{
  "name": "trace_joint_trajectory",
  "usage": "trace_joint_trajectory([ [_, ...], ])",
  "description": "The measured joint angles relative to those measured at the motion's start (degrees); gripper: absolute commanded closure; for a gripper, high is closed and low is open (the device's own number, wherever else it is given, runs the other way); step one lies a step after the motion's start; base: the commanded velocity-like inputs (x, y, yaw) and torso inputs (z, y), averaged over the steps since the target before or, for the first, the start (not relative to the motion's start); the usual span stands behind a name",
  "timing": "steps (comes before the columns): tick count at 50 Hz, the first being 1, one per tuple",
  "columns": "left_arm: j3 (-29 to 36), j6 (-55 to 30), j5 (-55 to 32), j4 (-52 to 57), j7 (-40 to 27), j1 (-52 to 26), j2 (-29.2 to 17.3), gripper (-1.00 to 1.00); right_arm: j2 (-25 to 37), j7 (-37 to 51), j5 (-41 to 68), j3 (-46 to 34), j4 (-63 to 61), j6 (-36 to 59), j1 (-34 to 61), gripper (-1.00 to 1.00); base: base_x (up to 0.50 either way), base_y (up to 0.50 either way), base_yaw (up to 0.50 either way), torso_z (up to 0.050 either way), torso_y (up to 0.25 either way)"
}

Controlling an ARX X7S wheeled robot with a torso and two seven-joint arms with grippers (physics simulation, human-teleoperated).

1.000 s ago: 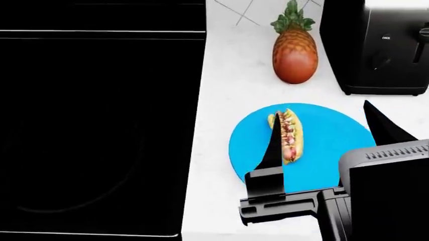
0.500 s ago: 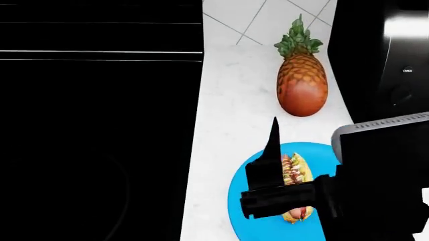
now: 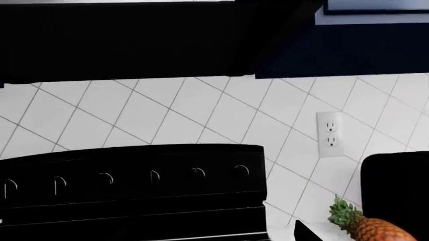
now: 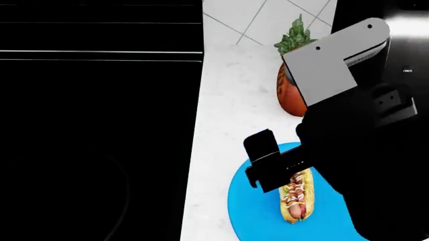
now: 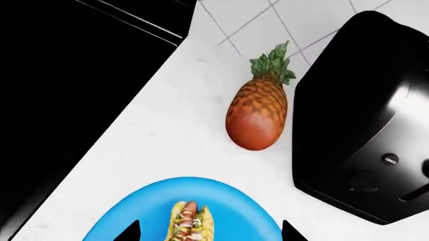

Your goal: Pick the hot dog from the counter and place it in the microwave.

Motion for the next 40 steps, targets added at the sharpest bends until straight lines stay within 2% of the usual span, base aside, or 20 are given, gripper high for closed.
trace_joint_trajectory([
  [16, -0.47, 1.99, -1.73, -0.05, -0.88, 1.31, -1.46, -1.00, -2.54, -8.34, -6.90, -11.92, 9.86, -2.67, 3.64, -1.00, 0.00, 0.00, 0.00, 0.000, 0.000],
  [40, -1.22, 4.57, -4.70, 0.24, -3.12, 3.41, -4.62, -1.00, -5.60, -15.02, -13.86, -18.83, 16.71, -9.48, 0.04, -1.00, 0.00, 0.00, 0.00, 0.000, 0.000],
])
